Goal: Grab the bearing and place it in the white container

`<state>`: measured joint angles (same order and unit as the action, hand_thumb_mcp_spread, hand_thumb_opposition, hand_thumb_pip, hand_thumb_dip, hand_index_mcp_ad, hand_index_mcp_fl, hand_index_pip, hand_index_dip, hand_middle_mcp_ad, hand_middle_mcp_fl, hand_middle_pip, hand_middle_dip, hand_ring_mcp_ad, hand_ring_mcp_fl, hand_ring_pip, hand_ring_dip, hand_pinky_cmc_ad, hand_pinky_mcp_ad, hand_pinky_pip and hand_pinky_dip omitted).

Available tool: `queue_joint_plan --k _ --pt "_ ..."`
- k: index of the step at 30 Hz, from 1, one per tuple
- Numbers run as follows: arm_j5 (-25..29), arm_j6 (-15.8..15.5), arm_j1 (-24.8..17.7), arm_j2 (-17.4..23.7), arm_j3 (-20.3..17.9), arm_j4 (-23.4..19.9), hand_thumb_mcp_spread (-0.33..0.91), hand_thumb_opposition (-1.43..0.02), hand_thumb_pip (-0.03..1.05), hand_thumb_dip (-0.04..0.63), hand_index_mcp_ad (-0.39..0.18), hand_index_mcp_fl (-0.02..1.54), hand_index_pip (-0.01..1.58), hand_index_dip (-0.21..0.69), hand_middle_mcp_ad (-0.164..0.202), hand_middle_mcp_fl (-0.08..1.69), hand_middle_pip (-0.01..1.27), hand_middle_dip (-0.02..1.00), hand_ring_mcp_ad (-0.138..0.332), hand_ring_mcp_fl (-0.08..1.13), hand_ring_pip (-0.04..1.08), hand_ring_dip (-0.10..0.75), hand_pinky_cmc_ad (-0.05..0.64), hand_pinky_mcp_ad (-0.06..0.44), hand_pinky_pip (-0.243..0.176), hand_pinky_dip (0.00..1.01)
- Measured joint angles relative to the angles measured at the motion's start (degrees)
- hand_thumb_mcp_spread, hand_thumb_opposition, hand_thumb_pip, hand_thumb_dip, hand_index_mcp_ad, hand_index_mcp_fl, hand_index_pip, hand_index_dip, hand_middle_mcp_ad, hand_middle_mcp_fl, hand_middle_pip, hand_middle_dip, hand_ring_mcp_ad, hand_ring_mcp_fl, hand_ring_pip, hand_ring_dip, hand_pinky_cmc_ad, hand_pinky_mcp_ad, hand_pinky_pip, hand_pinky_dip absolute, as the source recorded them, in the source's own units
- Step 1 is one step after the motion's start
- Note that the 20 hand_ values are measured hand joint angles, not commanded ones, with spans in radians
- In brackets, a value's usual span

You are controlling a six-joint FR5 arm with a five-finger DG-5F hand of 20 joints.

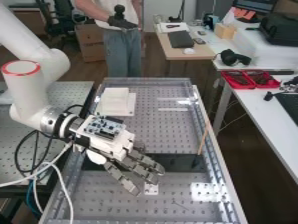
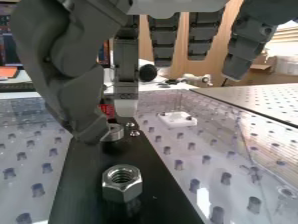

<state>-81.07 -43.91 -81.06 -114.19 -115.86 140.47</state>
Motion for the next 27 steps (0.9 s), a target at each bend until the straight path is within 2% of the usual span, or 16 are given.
queue_joint_plan --k 13,27 --pt "0.4 -0.8 -0.1 -0.4 -0.3 -1.0 0.33 -0.87 0.7 0.278 -0.077 0.02 1.46 0.236 0.087 0.02 0.11 0.15 0.164 0.0 0.08 0.063 0.442 0.326 -0.089 0.25" --pt "-2.3 -1.8 0.9 -0.6 -0.4 -1.8 0.33 -0.87 0.7 0.278 -0.086 0.02 1.48 0.23 0.087 0.02 0.11 0.16 0.164 0.0 0.08 0.063 0.442 0.326 -0.089 0.26"
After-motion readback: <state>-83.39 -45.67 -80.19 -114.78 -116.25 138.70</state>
